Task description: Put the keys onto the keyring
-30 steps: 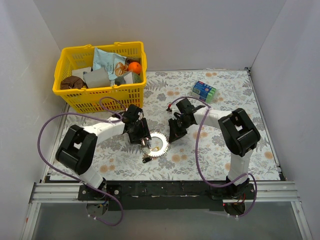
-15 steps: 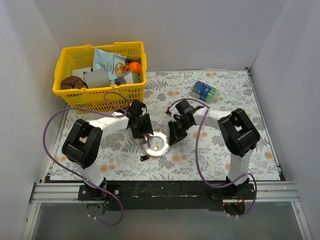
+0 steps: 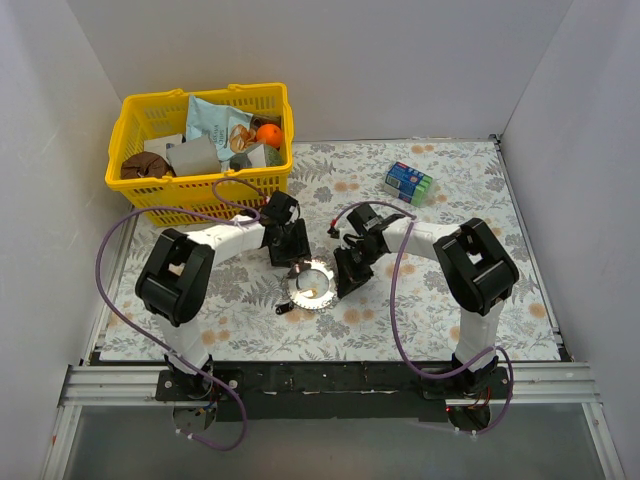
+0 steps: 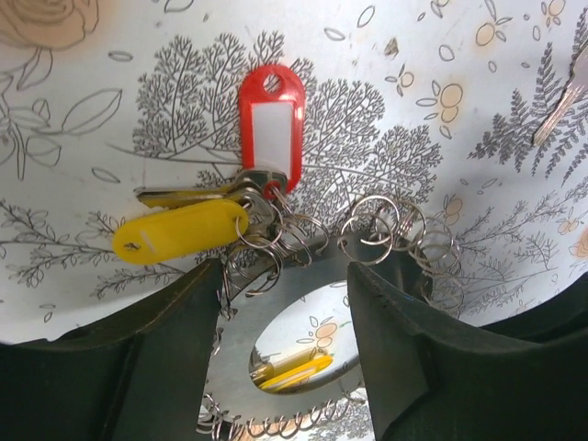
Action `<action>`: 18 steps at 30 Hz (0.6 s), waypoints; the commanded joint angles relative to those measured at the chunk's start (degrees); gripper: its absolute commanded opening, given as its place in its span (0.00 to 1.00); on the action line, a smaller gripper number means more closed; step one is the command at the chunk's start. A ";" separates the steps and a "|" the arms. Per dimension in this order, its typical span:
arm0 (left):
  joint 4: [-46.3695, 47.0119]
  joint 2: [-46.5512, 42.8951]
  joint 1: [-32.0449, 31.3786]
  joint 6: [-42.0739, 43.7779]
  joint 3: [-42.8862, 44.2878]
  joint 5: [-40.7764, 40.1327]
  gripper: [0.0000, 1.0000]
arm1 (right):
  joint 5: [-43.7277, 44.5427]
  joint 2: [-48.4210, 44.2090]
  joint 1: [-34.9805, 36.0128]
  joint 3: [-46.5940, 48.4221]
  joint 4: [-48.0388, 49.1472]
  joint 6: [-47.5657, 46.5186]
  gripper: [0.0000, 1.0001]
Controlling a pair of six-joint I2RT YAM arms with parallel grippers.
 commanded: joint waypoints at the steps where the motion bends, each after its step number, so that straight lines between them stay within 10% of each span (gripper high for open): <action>1: -1.29 2.13 0.05 2.40 2.52 -2.29 0.56 | -1.06 -2.58 0.80 -0.09 -2.41 -1.24 0.14; 18: -2.17 5.75 0.05 4.42 9.38 -1.06 0.55 | -2.99 -4.42 2.12 1.93 -2.68 -0.80 0.14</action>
